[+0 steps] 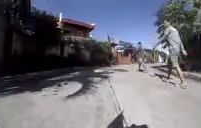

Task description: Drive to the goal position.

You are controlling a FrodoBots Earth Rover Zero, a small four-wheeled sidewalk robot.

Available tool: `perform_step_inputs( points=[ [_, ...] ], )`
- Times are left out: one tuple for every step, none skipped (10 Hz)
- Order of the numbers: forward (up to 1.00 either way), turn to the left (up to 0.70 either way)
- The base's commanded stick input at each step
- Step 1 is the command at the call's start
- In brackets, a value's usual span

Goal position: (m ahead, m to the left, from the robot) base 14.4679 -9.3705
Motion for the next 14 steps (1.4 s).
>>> perform_step_inputs(
  points=[
    [0.70,-0.35],
    [0.70,-0.35],
    [0.70,-0.35],
    [0.70,-0.35],
    [0.70,-0.35],
    [0.70,-0.35],
    [0.70,-0.30],
    [0.70,-0.16],
    [0.70,-0.06],
    [0.70,-0.03],
    [0.70,-0.03],
    [0.70,-0.03],
    [0.70,-0.03],
    [0.70,-0.03]
  ],
)
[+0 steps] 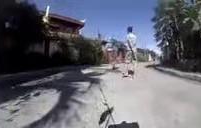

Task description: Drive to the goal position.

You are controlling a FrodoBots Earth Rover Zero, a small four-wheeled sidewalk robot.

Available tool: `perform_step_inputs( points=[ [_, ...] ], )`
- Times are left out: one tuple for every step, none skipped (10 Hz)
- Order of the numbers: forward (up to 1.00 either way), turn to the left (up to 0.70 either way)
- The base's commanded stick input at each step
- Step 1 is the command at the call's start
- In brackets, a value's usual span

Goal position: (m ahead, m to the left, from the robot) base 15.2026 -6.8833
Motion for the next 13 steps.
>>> perform_step_inputs(
  points=[
    [0.70,-0.03],
    [0.70,-0.03],
    [0.70,-0.03],
    [0.70,-0.03],
    [0.70,-0.03],
    [0.70,-0.03],
    [0.70,-0.03],
    [0.70,-0.04],
    [0.70,-0.29],
    [0.70,-0.33],
    [0.70,-0.35],
    [0.70,-0.35],
    [0.70,-0.35]
  ],
)
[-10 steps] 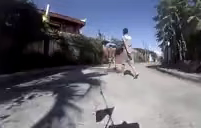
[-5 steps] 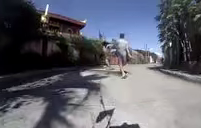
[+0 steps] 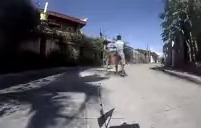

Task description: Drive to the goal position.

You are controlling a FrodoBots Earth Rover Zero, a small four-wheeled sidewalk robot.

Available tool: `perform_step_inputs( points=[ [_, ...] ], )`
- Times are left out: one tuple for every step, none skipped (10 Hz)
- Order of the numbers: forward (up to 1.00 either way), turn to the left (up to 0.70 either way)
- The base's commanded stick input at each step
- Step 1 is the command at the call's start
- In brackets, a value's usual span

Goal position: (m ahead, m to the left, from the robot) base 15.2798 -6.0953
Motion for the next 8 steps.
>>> perform_step_inputs(
  points=[
    [0.70,-0.35],
    [0.70,-0.35],
    [0.70,-0.33],
    [0.70,-0.05],
    [0.70,-0.03],
    [0.70,-0.03],
    [0.70,-0.03],
    [0.70,-0.03]
  ],
)
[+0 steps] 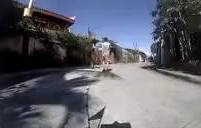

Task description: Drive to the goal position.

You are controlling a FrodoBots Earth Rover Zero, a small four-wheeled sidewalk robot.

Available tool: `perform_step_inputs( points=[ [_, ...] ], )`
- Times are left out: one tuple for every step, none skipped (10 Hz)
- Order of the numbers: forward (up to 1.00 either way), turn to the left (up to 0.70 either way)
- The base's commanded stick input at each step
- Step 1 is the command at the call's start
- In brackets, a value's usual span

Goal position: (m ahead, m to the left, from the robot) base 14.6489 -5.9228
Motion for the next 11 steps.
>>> perform_step_inputs(
  points=[
    [0.70,-0.03],
    [0.70,-0.03],
    [0.70,-0.03],
    [0.70,-0.03],
    [0.70,-0.03],
    [0.70,-0.03],
    [0.70,-0.03],
    [0.70,-0.03],
    [0.70,-0.03],
    [0.70,-0.04],
    [0.70,-0.19]
  ],
)
